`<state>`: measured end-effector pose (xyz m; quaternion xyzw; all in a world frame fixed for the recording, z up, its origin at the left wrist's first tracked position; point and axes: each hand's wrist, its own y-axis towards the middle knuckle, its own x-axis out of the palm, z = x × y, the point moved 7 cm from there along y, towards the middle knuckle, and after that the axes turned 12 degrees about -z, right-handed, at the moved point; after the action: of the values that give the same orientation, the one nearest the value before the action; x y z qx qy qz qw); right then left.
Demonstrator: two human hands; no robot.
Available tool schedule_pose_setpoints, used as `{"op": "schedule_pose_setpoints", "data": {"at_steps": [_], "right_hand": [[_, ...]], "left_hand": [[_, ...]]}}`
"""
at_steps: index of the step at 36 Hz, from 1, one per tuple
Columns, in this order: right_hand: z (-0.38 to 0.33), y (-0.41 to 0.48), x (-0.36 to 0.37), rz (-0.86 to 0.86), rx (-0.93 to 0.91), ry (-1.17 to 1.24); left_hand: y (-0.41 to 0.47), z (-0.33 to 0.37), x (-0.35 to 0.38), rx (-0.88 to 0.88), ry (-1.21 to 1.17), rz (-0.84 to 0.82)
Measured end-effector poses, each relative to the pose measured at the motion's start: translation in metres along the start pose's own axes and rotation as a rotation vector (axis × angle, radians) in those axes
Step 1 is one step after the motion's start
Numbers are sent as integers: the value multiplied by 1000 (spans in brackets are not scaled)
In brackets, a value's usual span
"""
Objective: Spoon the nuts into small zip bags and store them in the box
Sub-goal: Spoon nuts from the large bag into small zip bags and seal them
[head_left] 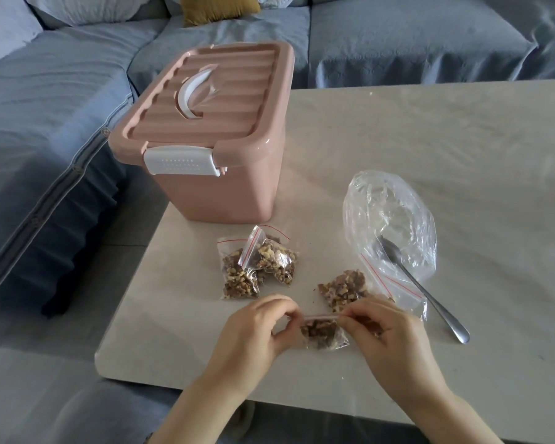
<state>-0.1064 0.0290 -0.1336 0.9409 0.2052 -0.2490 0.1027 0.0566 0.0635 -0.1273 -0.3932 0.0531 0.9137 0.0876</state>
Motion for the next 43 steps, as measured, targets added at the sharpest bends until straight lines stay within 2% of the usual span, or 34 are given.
{"op": "schedule_pose_setpoints", "data": {"at_steps": [8,13,16,18,21,22,23,25,27,33,37,40,43], "right_hand": [[-1,5,3,-15,35,-29],[-4,10,8,-164,15,-77],[0,8,2,-142,46,-59],[7,6,-6,-117,107,-39],[24,3,-15,-129,243,-73],[27,3,-18,-109,271,-95],[29,2,-22,-79,292,-116],[29,0,-27,-22,314,-159],[24,0,-29,12,305,-215],[9,4,-29,61,165,-266],[-12,9,-29,114,39,-277],[-24,14,-22,72,-30,-207],[-28,22,-3,-56,-56,-155]], "left_hand": [[-3,-9,-10,-93,-159,20],[-2,-5,-9,-140,-305,-21],[4,1,-7,-140,-342,-104],[10,-4,-16,-158,-248,-7],[16,-28,-47,-290,-3,362],[19,-36,-54,-367,52,416],[24,-45,-56,-448,99,415],[34,-63,-54,-598,147,307],[41,-70,-51,-663,126,225],[52,-58,-49,-577,4,170],[43,-35,-52,-410,6,200],[32,-14,-52,-228,65,162],[21,-3,-41,-110,59,45]]}}
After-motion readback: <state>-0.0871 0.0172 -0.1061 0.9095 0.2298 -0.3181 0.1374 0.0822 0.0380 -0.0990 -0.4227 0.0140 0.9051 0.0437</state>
